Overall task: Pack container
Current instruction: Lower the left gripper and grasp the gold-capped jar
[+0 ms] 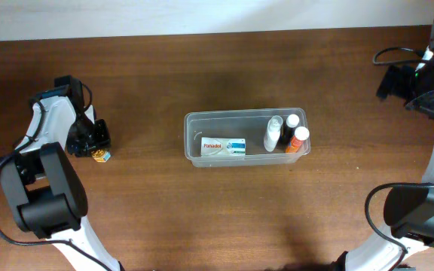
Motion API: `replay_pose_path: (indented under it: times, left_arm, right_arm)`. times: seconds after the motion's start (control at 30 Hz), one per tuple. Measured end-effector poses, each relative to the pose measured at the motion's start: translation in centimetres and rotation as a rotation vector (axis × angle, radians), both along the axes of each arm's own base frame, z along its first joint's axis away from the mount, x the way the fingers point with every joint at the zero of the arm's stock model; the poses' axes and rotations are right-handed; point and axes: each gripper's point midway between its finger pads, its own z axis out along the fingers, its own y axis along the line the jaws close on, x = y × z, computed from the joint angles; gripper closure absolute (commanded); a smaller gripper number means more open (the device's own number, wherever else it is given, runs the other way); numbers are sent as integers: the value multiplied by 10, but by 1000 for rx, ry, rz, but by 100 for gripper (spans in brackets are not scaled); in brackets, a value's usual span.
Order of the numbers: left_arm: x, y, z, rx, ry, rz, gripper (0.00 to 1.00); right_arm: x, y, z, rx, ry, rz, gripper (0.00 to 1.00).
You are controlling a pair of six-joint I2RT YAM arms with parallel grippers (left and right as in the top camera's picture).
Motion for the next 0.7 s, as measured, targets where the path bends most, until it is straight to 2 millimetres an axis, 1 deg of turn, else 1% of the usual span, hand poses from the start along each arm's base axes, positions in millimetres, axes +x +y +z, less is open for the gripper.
replay_pose_path:
  times: [0.43,0.53,0.6,0.7]
  left_arm:
    - [-1,0,1,-1,6,0,62]
    - [-1,-1,9,-5,14,0,62]
    - [5,-1,17,-10,-1,-9,62]
    - [18,-5,38,-23,-41,-34,62]
  right_arm:
    - [0,0,0,0,0,0,2]
    - [0,0,0,0,0,0,2]
    - [0,0,0,0,0,0,2]
    - [0,0,0,0,0,0,2]
